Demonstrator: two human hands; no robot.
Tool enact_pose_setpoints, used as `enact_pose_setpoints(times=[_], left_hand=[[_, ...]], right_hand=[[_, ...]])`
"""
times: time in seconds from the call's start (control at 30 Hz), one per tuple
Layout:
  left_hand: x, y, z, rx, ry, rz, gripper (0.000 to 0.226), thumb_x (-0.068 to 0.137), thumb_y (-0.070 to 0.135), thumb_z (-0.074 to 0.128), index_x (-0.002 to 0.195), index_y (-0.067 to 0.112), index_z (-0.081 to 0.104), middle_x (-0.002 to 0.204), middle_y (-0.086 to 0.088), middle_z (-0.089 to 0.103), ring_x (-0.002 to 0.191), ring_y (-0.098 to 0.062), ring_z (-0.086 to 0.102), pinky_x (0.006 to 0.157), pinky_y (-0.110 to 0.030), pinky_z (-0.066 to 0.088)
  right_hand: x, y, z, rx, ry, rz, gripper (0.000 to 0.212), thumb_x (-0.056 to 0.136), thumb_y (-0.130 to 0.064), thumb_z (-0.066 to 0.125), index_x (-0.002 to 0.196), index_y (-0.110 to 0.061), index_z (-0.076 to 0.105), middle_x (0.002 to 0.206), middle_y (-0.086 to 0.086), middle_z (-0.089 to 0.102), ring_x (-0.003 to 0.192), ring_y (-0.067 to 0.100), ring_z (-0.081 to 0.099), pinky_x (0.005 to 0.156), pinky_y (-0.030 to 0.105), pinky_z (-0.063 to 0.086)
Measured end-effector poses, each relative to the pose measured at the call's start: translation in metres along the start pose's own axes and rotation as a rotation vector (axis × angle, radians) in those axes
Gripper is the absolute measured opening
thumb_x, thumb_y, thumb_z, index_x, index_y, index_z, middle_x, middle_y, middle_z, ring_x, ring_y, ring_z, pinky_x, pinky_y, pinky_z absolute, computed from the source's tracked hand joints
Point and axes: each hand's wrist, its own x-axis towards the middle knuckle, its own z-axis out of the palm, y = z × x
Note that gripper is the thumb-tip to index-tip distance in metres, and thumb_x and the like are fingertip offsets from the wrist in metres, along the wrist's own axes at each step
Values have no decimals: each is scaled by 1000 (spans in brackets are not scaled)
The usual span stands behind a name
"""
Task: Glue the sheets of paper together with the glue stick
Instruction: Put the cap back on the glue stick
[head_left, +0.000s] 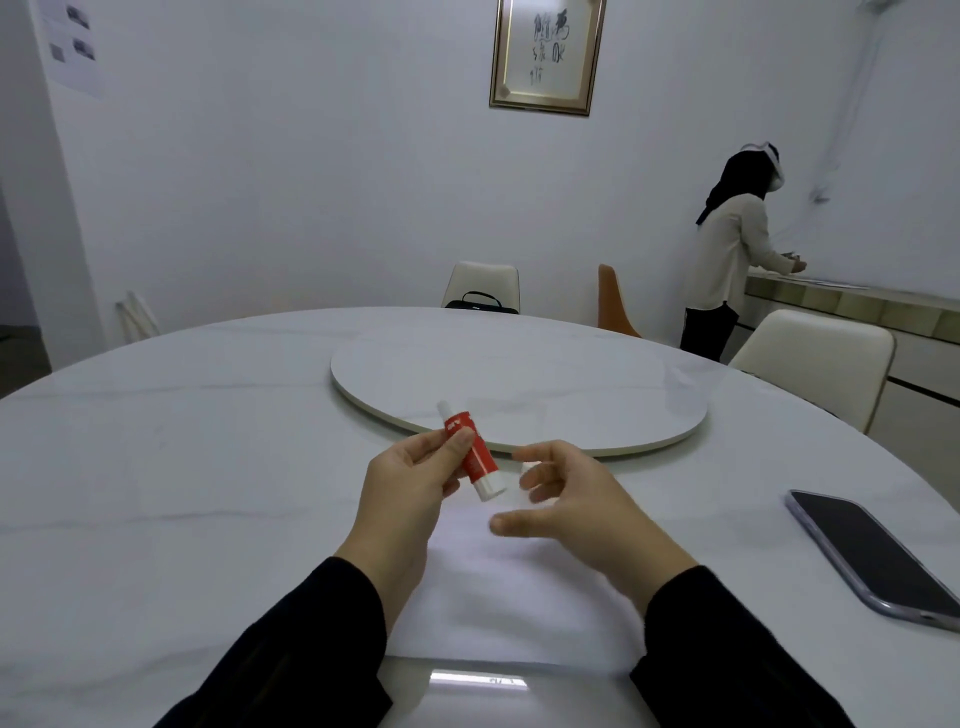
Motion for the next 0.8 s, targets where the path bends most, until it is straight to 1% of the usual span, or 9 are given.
enact_pose_setpoints(times=[0.13,0.23,0.27,0.33,0.43,0.53,0.67,0.73,0.8], left_hand=[[4,-1,0,-201,-59,-110,14,90,15,56,100,10,64,84,-3,74,78,-16,69,80,-31,53],[4,-2,2,-216,-99,-168,15,94,17,50,100,15,63,84,2,73,74,-18,70,72,-33,52],[3,-3,1,-209,-109,-184,16,95,18,48,99,17,63,86,3,73,76,-18,69,70,-33,50],[2,-3,0,-213,-134,-211,19,96,20,46,103,17,63,94,2,71,77,-18,67,69,-33,48],[1,-5,1,-252,-176,-264,25,97,19,41,109,15,63,98,-3,69,73,-18,63,68,-33,46],[1,-7,4,-299,-211,-317,28,98,18,40,108,10,65,91,-6,67,65,-18,59,67,-32,46],[1,-10,6,-325,-219,-336,24,96,13,44,104,2,63,82,-9,68,58,-19,58,62,-29,50],[1,-11,5,-294,-247,-315,21,95,12,45,100,3,64,76,-6,72,57,-17,59,59,-28,51],[1,-12,5,-257,-286,-301,21,95,13,45,100,4,64,77,-5,73,56,-15,61,57,-26,52]], right_hand=[[24,24,-24,-161,188,32,38,88,-14,63,126,-17,56,109,-5,62,88,9,56,73,17,40],[41,40,-27,-482,52,0,43,94,-10,48,136,-20,47,137,0,51,115,16,51,89,15,33],[46,43,-25,-539,19,-54,43,94,-9,47,136,-19,48,139,0,49,122,16,48,89,9,30],[52,47,-21,-573,-22,-153,36,94,-11,49,129,-18,55,134,-2,54,118,13,51,85,2,30],[62,56,-14,-581,7,-211,30,87,-16,63,116,-21,65,115,-8,59,95,7,53,85,16,37],[68,60,-12,-524,125,-204,15,81,-15,69,92,-24,66,90,-12,52,83,11,53,72,16,37],[69,63,-14,-437,167,-157,13,82,-14,67,90,-24,67,92,-5,63,86,14,59,71,16,41],[65,50,-19,-149,278,-163,14,80,-14,71,86,-26,67,90,-2,70,87,16,65,75,17,48],[56,26,-28,311,345,-188,16,73,-17,80,85,-25,71,86,-3,73,86,14,70,74,20,54]])
